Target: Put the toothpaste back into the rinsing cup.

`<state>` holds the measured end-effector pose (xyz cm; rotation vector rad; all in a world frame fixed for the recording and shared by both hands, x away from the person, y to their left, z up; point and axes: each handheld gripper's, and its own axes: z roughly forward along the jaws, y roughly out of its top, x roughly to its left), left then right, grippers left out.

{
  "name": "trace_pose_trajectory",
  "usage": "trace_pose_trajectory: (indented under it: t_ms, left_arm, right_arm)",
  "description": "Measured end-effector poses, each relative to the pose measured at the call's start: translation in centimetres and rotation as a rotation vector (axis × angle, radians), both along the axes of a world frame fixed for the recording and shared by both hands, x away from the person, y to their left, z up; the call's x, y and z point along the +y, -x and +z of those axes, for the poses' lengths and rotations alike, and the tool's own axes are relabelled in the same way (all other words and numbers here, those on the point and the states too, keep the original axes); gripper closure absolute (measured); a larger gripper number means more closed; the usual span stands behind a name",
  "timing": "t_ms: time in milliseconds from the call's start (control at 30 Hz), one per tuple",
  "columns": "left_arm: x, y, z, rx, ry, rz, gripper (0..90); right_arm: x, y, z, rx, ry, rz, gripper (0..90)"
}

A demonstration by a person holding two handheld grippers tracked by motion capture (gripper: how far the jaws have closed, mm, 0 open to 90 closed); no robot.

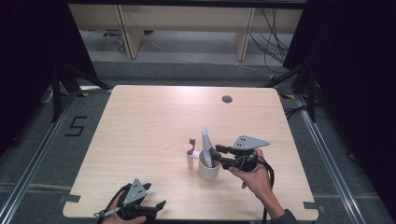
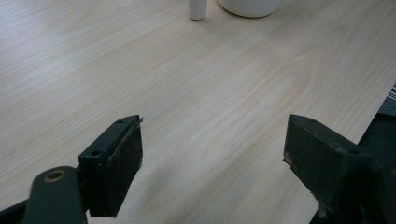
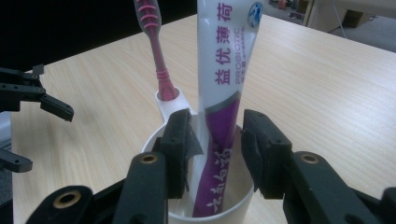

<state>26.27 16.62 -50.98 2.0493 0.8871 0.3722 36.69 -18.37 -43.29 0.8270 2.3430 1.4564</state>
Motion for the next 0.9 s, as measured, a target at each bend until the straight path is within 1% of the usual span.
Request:
trace_pose_trajectory:
  t_ms: [33,67,100,133,167,200,233,267,333,367,433,467,500,533,567,600,633,667,700,733,767,800,833,867,900]
  left_arm:
    - [0.0,0.0,0.0,0.001,0.000,0.001,19.1]
    - [0.0,0.0,0.0,-0.005,-0.001,-0.001,19.1]
    - [0.0,0.0,0.0,-0.004,0.001,0.000,19.1]
    - [0.0,0.0,0.0,0.001,0.001,0.001,19.1]
    - [0.0,0.0,0.0,0.000,0.001,0.001,19.1]
    - [0.0,0.0,0.0,0.000,0.000,0.000,19.1]
    - [0.0,0.0,0.0,-0.004,0.005,0.001,19.1]
    - [0.0,0.0,0.0,-0.005,0.000,0.000,19.1]
    - [0.0,0.0,0.0,0.000,0.001,0.002,19.1]
    - [0.0,0.0,0.0,-0.003,0.005,0.002,19.1]
    - [0.0,0.0,0.0,-0.004,0.005,0.001,19.1]
    - [0.0,0.0,0.0,0.000,0.001,0.002,19.1]
    - [0.0,0.0,0.0,0.000,0.001,0.002,19.1]
    - [0.0,0.0,0.0,0.000,0.000,0.001,19.1]
    - [0.0,0.0,0.0,-0.004,0.006,0.002,19.1]
    - [0.0,0.0,0.0,0.000,0.000,0.001,19.1]
    - [0.0,0.0,0.0,0.000,0.000,0.001,19.1]
    - [0.0,0.0,0.0,0.000,-0.001,0.000,19.1]
    - [0.0,0.0,0.0,-0.004,0.003,0.000,19.1]
    - [0.0,0.0,0.0,-0.001,0.001,0.001,19.1]
    - [0.0,0.0,0.0,0.000,0.000,0.002,19.1]
    - [0.0,0.0,0.0,0.000,0.001,0.002,19.1]
    - [0.0,0.0,0.0,0.000,0.001,0.002,19.1]
    - [0.0,0.0,0.0,-0.004,0.006,0.002,19.1]
    - [0.0,0.0,0.0,0.000,0.001,0.002,19.1]
  right_arm:
    - [0.0,0.0,0.0,-0.006,-0.004,0.000,62.5]
    - [0.0,0.1,0.0,0.018,-0.009,-0.013,62.1]
    - [-0.1,0.1,0.0,0.015,-0.009,-0.014,61.7]
    - [-0.1,0.0,0.0,0.010,-0.014,-0.013,61.4]
    - [-0.2,-0.1,0.0,-0.020,-0.012,-0.022,60.7]
    - [-0.3,0.0,0.1,0.006,-0.017,-0.016,60.4]
    - [-0.4,0.0,0.1,-0.007,-0.012,-0.026,60.1]
    - [-0.4,-0.1,0.1,-0.026,-0.015,-0.024,60.0]
    - [-0.6,0.0,0.2,-0.007,-0.021,-0.034,59.3]
    - [-0.7,-0.2,0.3,-0.029,-0.013,-0.029,59.0]
    - [-0.9,0.0,0.5,-0.013,-0.016,-0.043,58.6]
    - [-1.0,-0.1,0.5,-0.016,-0.032,-0.038,58.5]
    - [-1.1,-0.1,0.6,-0.017,-0.025,-0.046,58.1]
    - [-1.1,-0.2,0.5,-0.027,-0.038,-0.037,57.9]
    - [-1.3,-0.2,0.6,-0.029,-0.025,-0.048,57.7]
    - [-1.3,0.0,0.6,-0.011,-0.032,-0.060,57.4]
    - [-1.3,-0.1,0.6,-0.023,-0.035,-0.059,57.3]
    - [-1.4,-0.1,0.5,-0.002,-0.038,-0.049,57.2]
    - [-1.4,-0.1,0.5,0.004,-0.035,-0.051,57.0]
    - [-1.4,-0.1,0.5,0.000,-0.041,-0.056,56.8]
    - [-1.5,-0.1,0.5,-0.018,-0.033,-0.055,56.7]
    - [-1.5,0.0,0.5,0.011,-0.040,-0.062,56.4]
    - [-1.6,0.0,0.6,0.009,-0.031,-0.062,56.1]
    - [-1.7,0.0,0.6,-0.003,-0.028,-0.068,55.7]
    - [-1.8,-0.1,0.6,-0.013,-0.037,-0.065,55.5]
